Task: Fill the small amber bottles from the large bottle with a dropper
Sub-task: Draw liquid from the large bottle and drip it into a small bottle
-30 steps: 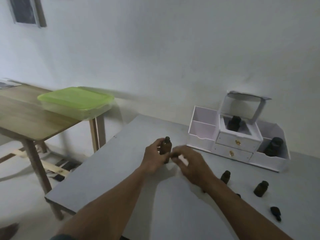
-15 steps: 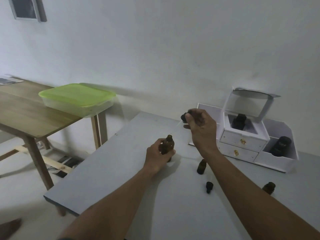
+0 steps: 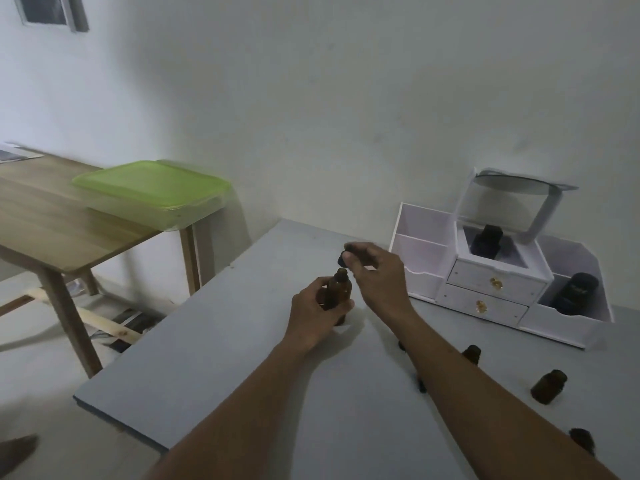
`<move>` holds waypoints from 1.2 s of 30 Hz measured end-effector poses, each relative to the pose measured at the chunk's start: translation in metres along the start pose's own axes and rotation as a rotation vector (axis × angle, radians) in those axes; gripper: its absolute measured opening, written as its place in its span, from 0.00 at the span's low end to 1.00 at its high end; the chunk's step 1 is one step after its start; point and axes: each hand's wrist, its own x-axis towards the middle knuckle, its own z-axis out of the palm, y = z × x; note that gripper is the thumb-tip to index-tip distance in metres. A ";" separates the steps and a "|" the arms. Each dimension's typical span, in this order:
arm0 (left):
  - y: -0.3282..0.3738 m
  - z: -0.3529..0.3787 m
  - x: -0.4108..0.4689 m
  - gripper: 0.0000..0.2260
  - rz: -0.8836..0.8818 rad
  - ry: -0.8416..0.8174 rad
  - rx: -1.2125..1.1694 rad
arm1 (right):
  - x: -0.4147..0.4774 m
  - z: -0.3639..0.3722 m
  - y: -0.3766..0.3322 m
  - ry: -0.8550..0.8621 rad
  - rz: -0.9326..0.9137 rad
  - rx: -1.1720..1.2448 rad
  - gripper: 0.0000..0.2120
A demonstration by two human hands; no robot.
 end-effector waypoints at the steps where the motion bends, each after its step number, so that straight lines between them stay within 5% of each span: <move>1: 0.000 0.000 0.000 0.21 0.009 0.001 -0.001 | -0.003 0.005 0.005 0.002 0.004 -0.011 0.08; 12: -0.002 -0.002 -0.002 0.19 0.115 0.005 -0.064 | -0.022 0.025 0.030 0.161 0.017 0.076 0.06; 36: -0.008 -0.003 0.004 0.16 0.214 0.047 -0.005 | -0.017 0.032 0.027 0.185 -0.021 0.009 0.09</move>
